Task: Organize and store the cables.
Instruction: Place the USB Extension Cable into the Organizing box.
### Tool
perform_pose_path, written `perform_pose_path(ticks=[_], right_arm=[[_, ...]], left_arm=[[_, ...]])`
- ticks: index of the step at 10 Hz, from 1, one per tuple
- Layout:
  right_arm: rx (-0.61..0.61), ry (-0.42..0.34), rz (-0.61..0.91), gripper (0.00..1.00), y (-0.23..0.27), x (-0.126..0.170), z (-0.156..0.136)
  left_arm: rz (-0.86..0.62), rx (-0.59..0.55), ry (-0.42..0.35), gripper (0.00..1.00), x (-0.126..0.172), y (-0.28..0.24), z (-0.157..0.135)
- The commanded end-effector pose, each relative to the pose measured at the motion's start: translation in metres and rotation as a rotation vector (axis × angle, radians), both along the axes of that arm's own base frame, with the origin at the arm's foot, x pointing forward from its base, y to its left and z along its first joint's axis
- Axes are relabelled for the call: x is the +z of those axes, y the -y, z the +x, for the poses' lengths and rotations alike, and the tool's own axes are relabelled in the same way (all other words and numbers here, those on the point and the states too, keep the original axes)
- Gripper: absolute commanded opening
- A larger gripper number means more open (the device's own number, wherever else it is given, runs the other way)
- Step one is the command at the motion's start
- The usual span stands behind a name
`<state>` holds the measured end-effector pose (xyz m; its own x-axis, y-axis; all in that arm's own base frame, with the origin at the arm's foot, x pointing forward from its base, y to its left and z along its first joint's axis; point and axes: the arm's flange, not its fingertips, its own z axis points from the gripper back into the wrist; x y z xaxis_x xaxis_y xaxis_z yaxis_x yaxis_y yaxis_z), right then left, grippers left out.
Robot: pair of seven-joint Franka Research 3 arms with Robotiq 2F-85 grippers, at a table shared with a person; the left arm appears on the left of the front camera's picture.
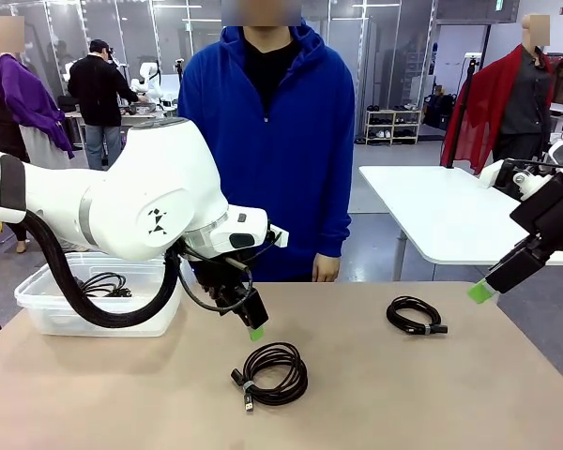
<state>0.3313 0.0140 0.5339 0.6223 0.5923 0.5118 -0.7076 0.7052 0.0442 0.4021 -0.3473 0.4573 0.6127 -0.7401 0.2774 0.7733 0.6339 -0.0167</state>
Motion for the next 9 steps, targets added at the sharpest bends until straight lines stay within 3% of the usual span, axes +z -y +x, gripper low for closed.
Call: perform_pose_path(ticks=[1, 3, 5, 9], right_arm=[[-0.006, -0.004, -0.016, 1.0, 0.001, -0.001, 0.0], [-0.006, -0.004, -0.016, 1.0, 0.001, -0.001, 0.0], [-0.006, -0.004, -0.016, 1.0, 0.001, -0.001, 0.0], [-0.006, -0.004, -0.016, 1.0, 0.001, -0.001, 0.0]], left_arm=[[-0.019, 0.097, -0.031, 1.0, -0.004, 0.012, 0.004], [-0.057, 0.244, -0.061, 1.0, -0.02, 0.018, 0.0], [-0.019, 0.487, -0.088, 1.0, -0.033, 0.026, -0.01], [0.014, 0.751, -0.121, 1.0, -0.058, 0.027, -0.026]])
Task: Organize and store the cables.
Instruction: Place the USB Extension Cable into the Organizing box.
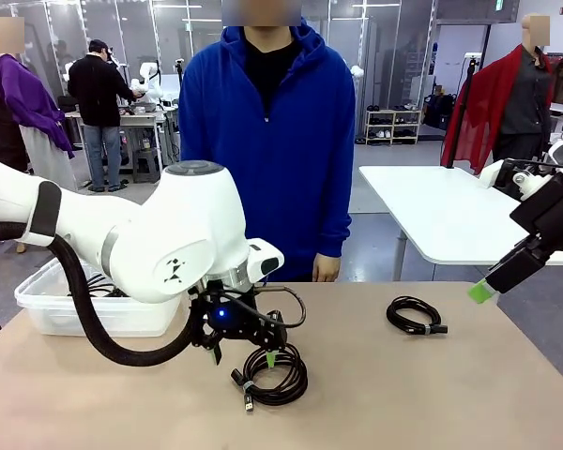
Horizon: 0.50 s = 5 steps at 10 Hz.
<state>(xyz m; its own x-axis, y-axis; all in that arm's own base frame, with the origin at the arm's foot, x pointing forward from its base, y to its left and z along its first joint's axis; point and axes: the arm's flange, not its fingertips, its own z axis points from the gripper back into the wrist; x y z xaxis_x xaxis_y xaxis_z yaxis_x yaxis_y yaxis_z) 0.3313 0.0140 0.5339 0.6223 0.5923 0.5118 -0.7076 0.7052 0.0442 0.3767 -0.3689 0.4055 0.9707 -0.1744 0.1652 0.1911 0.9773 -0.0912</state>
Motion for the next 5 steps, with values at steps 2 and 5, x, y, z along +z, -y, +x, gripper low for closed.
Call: perform_pose_path(ticks=[2, 5], right_arm=[[-0.006, -0.004, -0.016, 1.0, 0.001, -0.001, 0.0], [-0.006, -0.004, -0.016, 1.0, 0.001, -0.001, 0.0]], left_arm=[[0.034, 0.193, 0.037, 1.0, -0.019, 0.0, 0.004], [-0.046, 0.323, 0.039, 1.0, -0.032, -0.008, 0.021]])
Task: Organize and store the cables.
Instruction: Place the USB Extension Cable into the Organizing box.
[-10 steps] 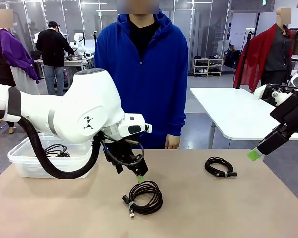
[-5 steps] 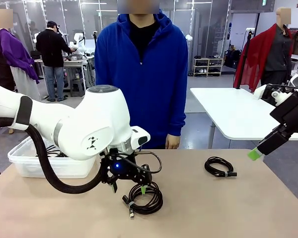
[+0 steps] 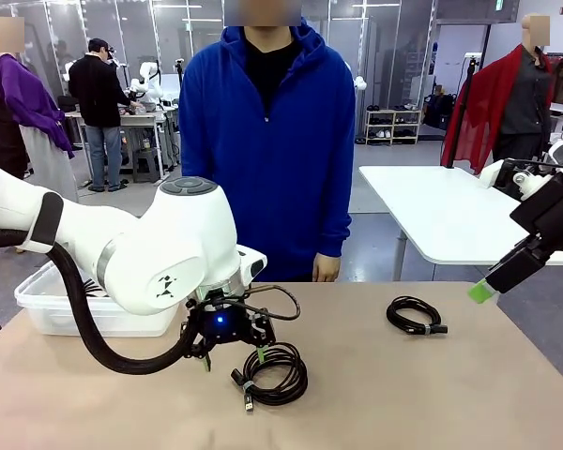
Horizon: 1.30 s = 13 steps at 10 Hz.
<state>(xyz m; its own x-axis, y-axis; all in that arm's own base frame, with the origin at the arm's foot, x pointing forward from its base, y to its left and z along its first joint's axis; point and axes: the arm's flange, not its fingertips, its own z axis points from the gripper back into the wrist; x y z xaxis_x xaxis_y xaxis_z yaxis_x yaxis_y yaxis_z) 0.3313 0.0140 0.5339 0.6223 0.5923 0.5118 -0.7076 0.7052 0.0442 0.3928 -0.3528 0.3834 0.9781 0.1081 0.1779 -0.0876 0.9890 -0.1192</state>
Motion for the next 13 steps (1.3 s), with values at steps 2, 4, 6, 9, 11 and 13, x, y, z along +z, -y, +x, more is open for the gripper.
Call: perform_pose_path(ticks=[2, 4, 6, 9, 11, 13], right_arm=[[-0.006, -0.004, -0.016, 1.0, 0.001, -0.001, 0.0], [-0.006, -0.004, -0.016, 1.0, 0.001, -0.001, 0.0], [-0.006, -0.004, -0.016, 1.0, 0.001, -0.001, 0.0], [-0.006, -0.004, -0.016, 1.0, 0.001, -0.001, 0.0], [-0.006, -0.004, -0.016, 1.0, 0.001, -0.001, 0.0], [-0.006, -0.004, -0.016, 1.0, 0.001, -0.001, 0.0]], left_arm=[[-0.03, 0.072, 0.034, 1.0, -0.01, 0.008, 0.012], [-0.026, 0.092, 0.01, 1.0, -0.016, 0.006, 0.021], [-0.017, 0.095, -0.019, 1.0, -0.022, 0.008, 0.028], [-0.014, 0.08, -0.07, 1.0, -0.031, 0.016, 0.04], [-0.006, 0.074, -0.099, 1.0, -0.039, 0.022, 0.043], [0.011, 0.071, -0.155, 1.0, -0.052, 0.027, 0.046]])
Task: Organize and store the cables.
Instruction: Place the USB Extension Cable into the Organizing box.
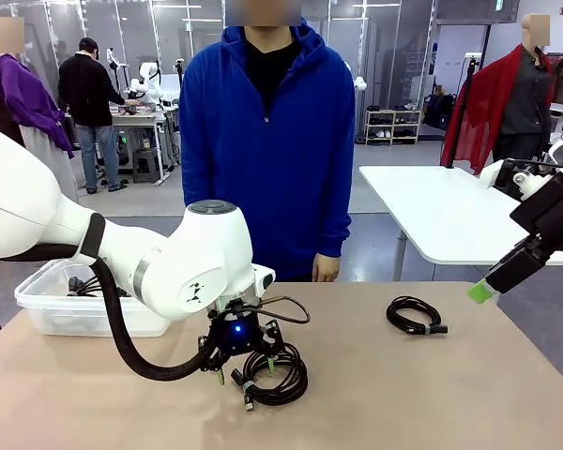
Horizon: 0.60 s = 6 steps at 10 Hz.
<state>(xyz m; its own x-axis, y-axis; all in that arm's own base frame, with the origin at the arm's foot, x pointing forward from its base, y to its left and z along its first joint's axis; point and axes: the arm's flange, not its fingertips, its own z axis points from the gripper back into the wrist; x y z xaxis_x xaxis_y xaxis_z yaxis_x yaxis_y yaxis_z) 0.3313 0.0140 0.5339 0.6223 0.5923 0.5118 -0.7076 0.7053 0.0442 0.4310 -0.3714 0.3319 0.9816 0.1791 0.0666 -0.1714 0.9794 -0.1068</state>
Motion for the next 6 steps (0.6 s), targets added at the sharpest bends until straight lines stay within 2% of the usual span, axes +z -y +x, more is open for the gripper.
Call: perform_pose_path(ticks=[1, 6], right_arm=[[-0.006, -0.004, -0.016, 1.0, 0.001, -0.001, 0.0], [-0.006, -0.004, -0.016, 1.0, 0.001, -0.001, 0.0]], left_arm=[[0.015, 0.001, -0.056, 1.0, -0.004, 0.01, 0.008], [0.019, 0.034, -0.066, 1.0, -0.021, 0.009, 0.013]])
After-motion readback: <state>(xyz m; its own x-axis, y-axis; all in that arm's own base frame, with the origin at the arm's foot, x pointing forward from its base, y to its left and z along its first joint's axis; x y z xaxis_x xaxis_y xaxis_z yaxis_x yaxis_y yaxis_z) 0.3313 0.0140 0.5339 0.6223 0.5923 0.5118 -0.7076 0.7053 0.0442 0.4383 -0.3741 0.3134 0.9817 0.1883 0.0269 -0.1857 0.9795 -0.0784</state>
